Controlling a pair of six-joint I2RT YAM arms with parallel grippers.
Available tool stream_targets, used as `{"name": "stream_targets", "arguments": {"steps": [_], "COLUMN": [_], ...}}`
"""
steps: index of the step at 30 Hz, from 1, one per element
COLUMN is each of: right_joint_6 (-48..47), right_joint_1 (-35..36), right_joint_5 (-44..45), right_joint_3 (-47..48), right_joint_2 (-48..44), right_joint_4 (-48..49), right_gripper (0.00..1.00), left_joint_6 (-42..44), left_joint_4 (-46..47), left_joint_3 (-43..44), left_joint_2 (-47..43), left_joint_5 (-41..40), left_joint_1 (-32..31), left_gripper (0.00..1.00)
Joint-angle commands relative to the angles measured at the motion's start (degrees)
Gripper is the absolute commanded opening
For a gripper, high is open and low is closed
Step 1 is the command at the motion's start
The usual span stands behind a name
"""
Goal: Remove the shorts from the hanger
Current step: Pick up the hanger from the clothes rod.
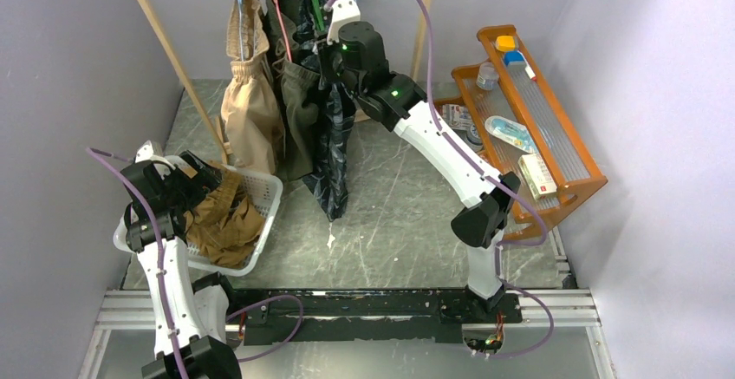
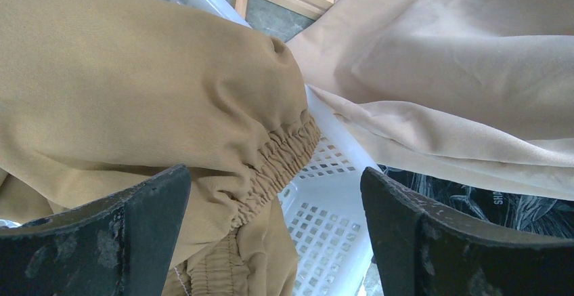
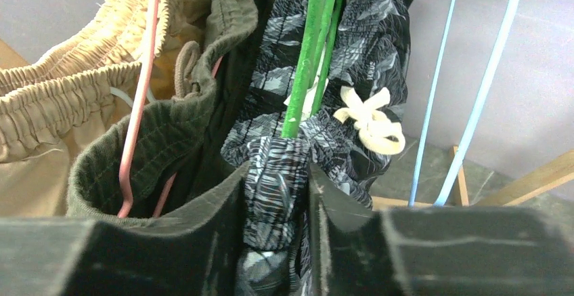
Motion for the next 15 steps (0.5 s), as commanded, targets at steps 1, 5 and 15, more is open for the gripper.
{"name": "stream_targets", "arguments": {"steps": [1,5,15], "right_joint_6": [-1.83,-3.0,-4.94], "right_joint_1": [-0.07,-0.09,0.23], "right_joint_5": [0.99,0.71,6.31], "right_joint_3": [0.17,0.6,-0.46], "right_joint_2": [-0.68,-1.22,-2.42], "right_joint_4": [0.11,1.53,7.4], "right_gripper": [0.29,0.14,0.0], "left_joint_6": [0.56,0.56,0.47], "left_joint_4": [1.73,1.7,1.82], "left_joint_3": [0.8,0.81,0.72], "left_joint_2": [0.13,0.23,0.23], "left_joint_5": [1.66,1.69,1.46], "left_joint_1": [0.4,0.41,0.42], "left_gripper": [1.0,1.0,1.0]}}
